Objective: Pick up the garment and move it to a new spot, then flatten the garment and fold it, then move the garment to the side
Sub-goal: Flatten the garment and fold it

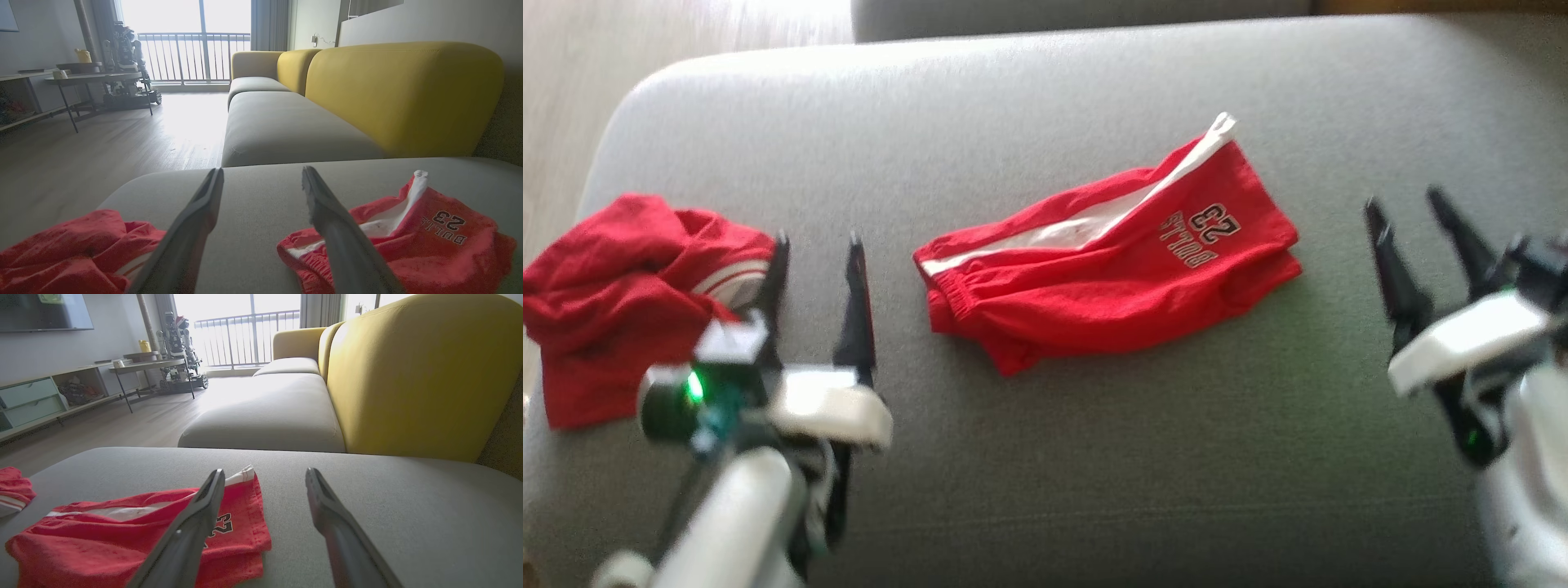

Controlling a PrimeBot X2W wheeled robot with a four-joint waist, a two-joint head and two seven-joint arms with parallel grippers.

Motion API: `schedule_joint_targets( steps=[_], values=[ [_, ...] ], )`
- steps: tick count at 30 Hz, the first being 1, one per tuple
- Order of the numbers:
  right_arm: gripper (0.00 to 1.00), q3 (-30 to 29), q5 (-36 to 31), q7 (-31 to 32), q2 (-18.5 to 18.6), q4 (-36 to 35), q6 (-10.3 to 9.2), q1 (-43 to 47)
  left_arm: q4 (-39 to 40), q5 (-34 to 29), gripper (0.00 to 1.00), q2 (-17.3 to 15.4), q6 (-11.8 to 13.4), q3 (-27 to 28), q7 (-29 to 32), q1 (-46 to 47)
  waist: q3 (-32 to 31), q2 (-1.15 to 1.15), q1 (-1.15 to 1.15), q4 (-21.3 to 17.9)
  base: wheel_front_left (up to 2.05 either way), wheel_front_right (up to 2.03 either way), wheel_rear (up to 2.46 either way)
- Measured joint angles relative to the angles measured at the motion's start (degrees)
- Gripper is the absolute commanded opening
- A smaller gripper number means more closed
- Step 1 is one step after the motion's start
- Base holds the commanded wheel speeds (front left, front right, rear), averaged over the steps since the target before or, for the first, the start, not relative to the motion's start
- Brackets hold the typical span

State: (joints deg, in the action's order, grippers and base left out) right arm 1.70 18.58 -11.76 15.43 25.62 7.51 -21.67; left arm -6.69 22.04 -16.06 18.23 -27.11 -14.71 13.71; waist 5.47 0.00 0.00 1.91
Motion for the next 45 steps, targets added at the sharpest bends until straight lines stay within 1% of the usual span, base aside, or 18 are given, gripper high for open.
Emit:
schedule_joint_targets(
  steps=[1, 2, 5, 7, 9, 10, 16, 18, 20, 22, 25, 26, 31, 37, 45],
  values=[
    [1.00, -1.1, -1.2, -0.5, -1.2, -1.0, 0.00, 1.9, 0.3, -1.2, 1.00, 0.7, 0.0, 0.4, 0.0, -1.8, -0.6, 0.00, 0.00, -0.2, 0.00, 0.00, 0.00],
    [1.00, -1.1, -1.2, -0.5, -1.2, -1.0, 0.00, 1.9, 0.3, -1.2, 1.00, 0.7, 0.0, 0.4, 0.0, -1.8, -0.6, 0.00, 0.00, -0.2, 0.00, 0.00, 0.00],
    [1.00, -4.1, -3.3, -1.3, -5.1, -3.3, 0.00, 7.4, 1.0, -3.6, 1.00, 3.2, -0.1, 2.3, 0.0, -7.0, -1.7, 0.00, 0.00, -1.2, 0.00, 0.00, 0.00],
    [1.00, -5.8, -2.7, -1.5, -8.2, -3.7, 0.00, 10.8, 1.0, -5.1, 1.00, 4.8, -0.2, 4.0, 0.0, -10.2, -2.3, 0.00, 0.00, -1.7, 0.00, 0.00, 0.00],
    [1.00, -6.3, -3.6, -1.5, -9.4, -3.8, 0.00, 13.6, 0.9, -4.1, 1.00, 7.6, -1.2, 7.0, 0.0, -12.7, -2.5, 0.00, 0.00, -2.0, 0.00, 0.00, 0.00],
    [1.00, -7.0, -3.6, -1.5, -9.9, -4.0, 0.00, 14.5, 0.6, -4.8, 1.00, 8.1, -2.3, 7.3, 0.0, -13.8, -2.6, 0.00, 0.00, -2.0, 0.00, 0.00, 0.00],
    [1.00, -7.7, -4.0, -1.5, -10.6, -5.3, 0.00, 15.0, -0.8, -8.2, 1.00, 10.8, -6.1, 10.1, 0.0, -15.5, -2.1, 0.00, 0.00, -1.8, 0.00, 0.00, 0.00],
    [1.00, -7.2, -3.8, -0.4, -11.0, -5.2, 0.00, 14.9, -1.1, -9.4, 1.00, 11.3, -7.0, 11.0, 0.0, -15.4, -1.8, 0.00, 0.00, -1.3, 0.00, 0.00, 0.00],
    [1.00, -6.9, -2.0, 1.7, -11.5, -4.7, 0.00, 13.8, -1.4, -10.1, 1.00, 11.6, -7.8, 11.3, 0.0, -15.2, -1.5, 0.00, 0.00, -0.8, 0.00, 0.00, 0.00],
    [1.00, -6.7, 1.7, 4.1, -11.8, -3.7, 0.00, 11.8, -1.7, -10.8, 1.00, 11.8, -8.8, 11.5, 0.0, -14.5, -1.0, 0.00, 0.00, -0.1, 0.00, 0.00, 0.00],
    [1.00, -7.2, 11.5, 9.6, -11.9, -0.6, 0.00, 8.1, -2.1, -11.6, 1.00, 12.5, -9.3, 11.6, 0.0, -13.4, -0.3, 0.00, 0.00, 1.2, 0.00, 0.00, 0.00],
    [1.00, -7.3, 13.8, 10.9, -11.9, 0.4, 0.00, 7.2, -2.1, -11.9, 1.00, 12.7, -9.7, 11.6, 0.0, -13.2, -0.1, 0.00, 0.00, 1.7, 0.00, 0.00, 0.00],
    [1.00, -7.7, 18.7, 15.1, -12.0, 5.1, -0.01, 4.2, -2.5, -11.9, 1.00, 12.9, -10.0, 11.5, 0.0, -13.2, 1.5, 0.00, 0.00, 4.5, 0.00, 0.00, 0.00],
    [1.00, -10.6, 21.9, 17.4, -11.9, 10.5, -0.01, -0.8, -2.7, -11.8, 1.00, 13.0, -10.2, 11.1, 0.0, -12.8, 3.3, 0.00, 0.00, 7.8, 0.00, 0.00, 0.00],
    [1.00, -12.8, 22.6, 19.6, -11.8, 17.5, -0.01, -4.9, -2.7, -11.1, 1.00, 13.0, -9.6, 9.3, 0.0, -10.9, 5.2, 0.00, 0.00, 10.8, 0.00, 0.00, 0.00]
  ],
)
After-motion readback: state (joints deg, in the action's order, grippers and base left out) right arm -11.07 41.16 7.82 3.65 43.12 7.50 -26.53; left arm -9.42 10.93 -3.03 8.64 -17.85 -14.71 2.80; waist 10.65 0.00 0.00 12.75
